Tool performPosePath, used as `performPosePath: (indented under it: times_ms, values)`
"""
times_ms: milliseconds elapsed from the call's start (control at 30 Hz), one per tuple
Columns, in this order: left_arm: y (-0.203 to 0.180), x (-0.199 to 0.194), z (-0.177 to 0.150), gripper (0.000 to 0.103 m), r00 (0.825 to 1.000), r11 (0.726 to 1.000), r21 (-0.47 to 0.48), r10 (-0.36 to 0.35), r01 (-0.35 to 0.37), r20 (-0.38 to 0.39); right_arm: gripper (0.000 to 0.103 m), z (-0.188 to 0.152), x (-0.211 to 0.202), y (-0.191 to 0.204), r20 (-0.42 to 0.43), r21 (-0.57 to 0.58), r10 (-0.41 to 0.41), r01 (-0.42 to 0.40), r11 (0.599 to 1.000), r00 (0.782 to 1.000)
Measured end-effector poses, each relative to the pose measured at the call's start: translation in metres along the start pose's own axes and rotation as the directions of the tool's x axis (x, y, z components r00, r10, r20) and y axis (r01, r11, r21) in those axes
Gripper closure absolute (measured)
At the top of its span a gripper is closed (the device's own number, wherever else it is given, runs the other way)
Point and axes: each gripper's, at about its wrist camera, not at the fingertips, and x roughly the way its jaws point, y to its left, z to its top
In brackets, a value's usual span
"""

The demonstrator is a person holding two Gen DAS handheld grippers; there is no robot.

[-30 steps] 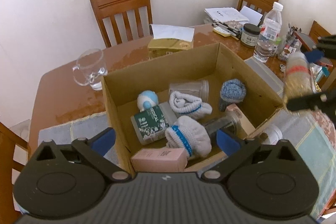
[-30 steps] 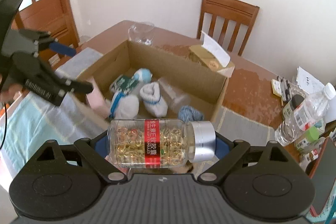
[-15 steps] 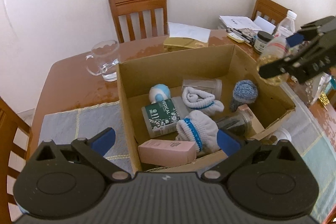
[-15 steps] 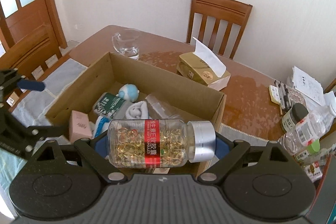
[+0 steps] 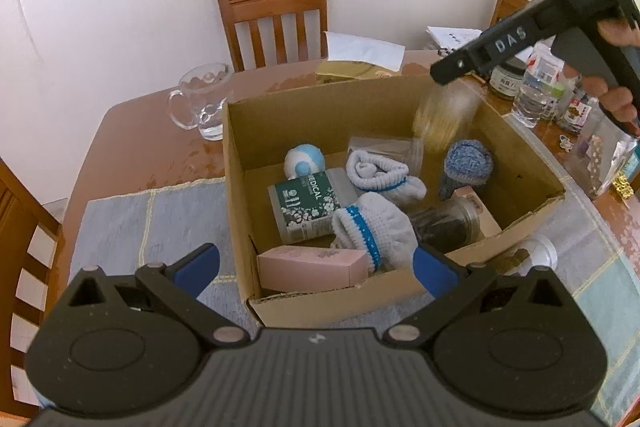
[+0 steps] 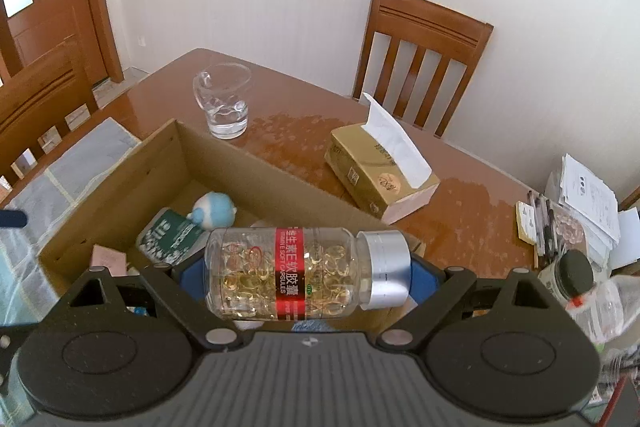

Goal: Organize objects
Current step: 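Carry pink box into box with left gripper while right gripper lowers capsule bottle inside, then withdraw both grippers from the box toward the cookie jar and pink sock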

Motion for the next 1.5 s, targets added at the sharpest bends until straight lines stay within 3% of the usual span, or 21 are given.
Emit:
performPosePath:
  times_ms: [100,567,1000,1200,1500]
  values:
    - [-0.002,0.000,-0.002,0.001,1.000,1.000,-0.005,-0.002,0.002,-0.003,0.000,0.001,0.003,-0.004,0.016,0.014,-0.036,0.036,0.999,0.999]
    - [-0.021,-0.007,-0.013,0.001,1.000,1.000,0.019,0.012,-0.012,-0.020,0.000,-0.035,-0.019,-0.005,-0.018,0.108,-0.034,0.036,0.993,0.999]
    - [-0.025,-0.011,-0.035,0.001,0.998,0.999,-0.021,0.026,-0.027,-0.051,0.000,-0.109,-0.044,0.016,-0.079,0.275,-0.036,0.057,0.960,0.996]
    - [-0.021,-0.009,-0.042,0.001,0.998,0.999,-0.036,0.022,-0.024,-0.060,0.000,-0.143,-0.027,0.029,-0.138,0.362,-0.036,0.084,0.928,0.990]
    - [-0.015,-0.004,-0.056,0.001,0.997,0.999,-0.031,-0.031,0.028,-0.077,0.000,-0.159,0.007,0.058,-0.179,0.340,-0.083,0.141,0.930,0.980]
